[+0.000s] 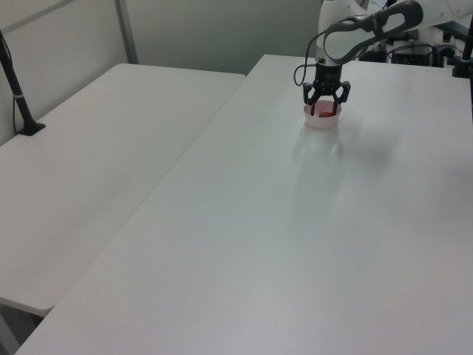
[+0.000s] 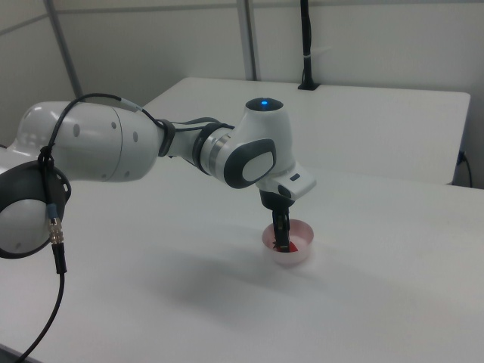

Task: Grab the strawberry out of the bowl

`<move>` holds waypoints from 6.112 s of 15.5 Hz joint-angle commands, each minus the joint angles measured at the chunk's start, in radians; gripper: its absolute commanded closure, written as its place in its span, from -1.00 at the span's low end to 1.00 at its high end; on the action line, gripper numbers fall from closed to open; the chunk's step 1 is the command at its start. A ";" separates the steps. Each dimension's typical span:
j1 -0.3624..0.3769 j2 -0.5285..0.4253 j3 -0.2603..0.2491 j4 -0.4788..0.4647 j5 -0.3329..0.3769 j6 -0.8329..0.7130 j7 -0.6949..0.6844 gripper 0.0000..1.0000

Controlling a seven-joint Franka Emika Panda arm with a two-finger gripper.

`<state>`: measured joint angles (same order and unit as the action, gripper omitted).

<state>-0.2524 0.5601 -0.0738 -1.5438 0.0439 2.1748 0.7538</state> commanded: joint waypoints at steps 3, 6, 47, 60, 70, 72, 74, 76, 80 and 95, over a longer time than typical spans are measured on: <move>0.007 0.015 0.002 -0.007 -0.005 0.014 0.005 -0.42; 0.015 0.021 0.002 -0.007 -0.006 0.019 0.007 -0.41; -0.025 -0.045 0.043 0.010 -0.074 -0.147 -0.120 -0.75; -0.030 -0.016 0.042 0.074 -0.107 -0.150 -1.066 -0.65; -0.024 0.035 0.045 0.076 -0.191 -0.136 -1.242 -0.46; -0.024 0.038 0.043 0.076 -0.191 -0.135 -1.246 -0.46; -0.025 0.038 0.045 0.083 -0.191 -0.135 -1.263 -0.47; -0.028 0.040 0.045 0.097 -0.191 -0.135 -1.268 -0.50; -0.028 0.050 0.045 0.093 -0.190 -0.075 -1.260 -0.55; -0.028 0.081 0.045 0.088 -0.194 -0.053 -1.257 -0.08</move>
<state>-0.2832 0.6390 -0.0282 -1.4589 -0.1354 2.1059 -0.5006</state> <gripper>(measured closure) 0.352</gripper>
